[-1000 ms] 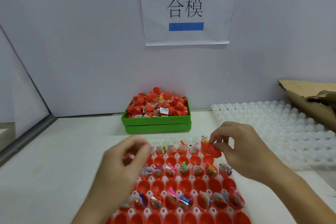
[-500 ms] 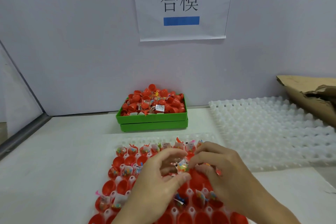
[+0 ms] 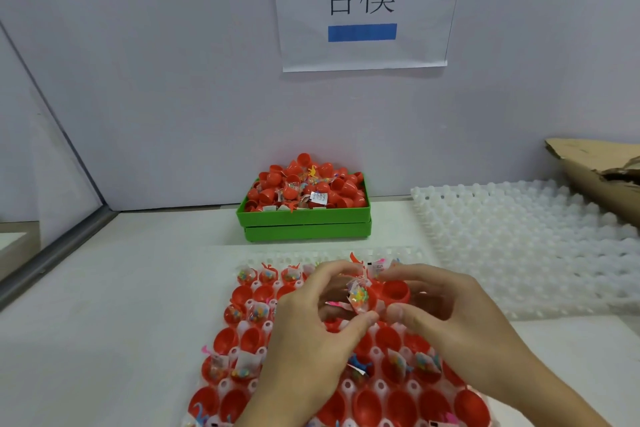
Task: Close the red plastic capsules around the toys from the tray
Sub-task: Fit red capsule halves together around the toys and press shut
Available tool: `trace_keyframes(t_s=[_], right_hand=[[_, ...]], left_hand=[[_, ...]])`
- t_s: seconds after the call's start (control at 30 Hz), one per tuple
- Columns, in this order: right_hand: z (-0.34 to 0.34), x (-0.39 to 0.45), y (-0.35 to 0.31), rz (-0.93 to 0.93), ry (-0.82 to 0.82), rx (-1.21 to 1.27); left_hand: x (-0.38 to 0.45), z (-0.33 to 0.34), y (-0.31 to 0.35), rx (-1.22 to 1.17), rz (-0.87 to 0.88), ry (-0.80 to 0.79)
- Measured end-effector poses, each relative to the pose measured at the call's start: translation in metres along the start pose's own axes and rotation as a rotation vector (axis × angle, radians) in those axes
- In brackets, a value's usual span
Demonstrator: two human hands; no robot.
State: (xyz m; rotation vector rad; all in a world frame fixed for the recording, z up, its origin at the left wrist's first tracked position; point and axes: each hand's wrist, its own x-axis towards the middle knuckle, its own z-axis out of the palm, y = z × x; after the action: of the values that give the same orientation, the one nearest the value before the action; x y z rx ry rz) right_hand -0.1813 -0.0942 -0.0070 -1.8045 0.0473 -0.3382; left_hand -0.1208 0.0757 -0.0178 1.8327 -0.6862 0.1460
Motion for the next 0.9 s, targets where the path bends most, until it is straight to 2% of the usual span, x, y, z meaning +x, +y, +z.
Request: trace_keyframes(t_s=[0.3, 0.53, 0.63, 0.73, 0.9], right_hand=[[0.009, -0.003, 0.0, -0.015, -0.032, 0.103], [0.016, -0.007, -0.001, -0.02, -0.022, 0.156], [0.015, -0.007, -0.005, -0.03, -0.038, 0.185], [0.013, -0.007, -0.007, -0.053, -0.026, 0.089], [0.009, -0.005, -0.006, -0.069, -0.011, 0.052]], left_hand=[[-0.004, -0.001, 0.006, 0.232, 0.177, 0.031], [-0.004, 0.001, 0.0, 0.263, 0.273, 0.03], [-0.004, 0.002, -0.001, 0.268, 0.272, 0.002], [-0.005, 0.004, 0.0, 0.265, 0.269, -0.02], [-0.003, 0.003, 0.001, 0.093, 0.139, -0.015]])
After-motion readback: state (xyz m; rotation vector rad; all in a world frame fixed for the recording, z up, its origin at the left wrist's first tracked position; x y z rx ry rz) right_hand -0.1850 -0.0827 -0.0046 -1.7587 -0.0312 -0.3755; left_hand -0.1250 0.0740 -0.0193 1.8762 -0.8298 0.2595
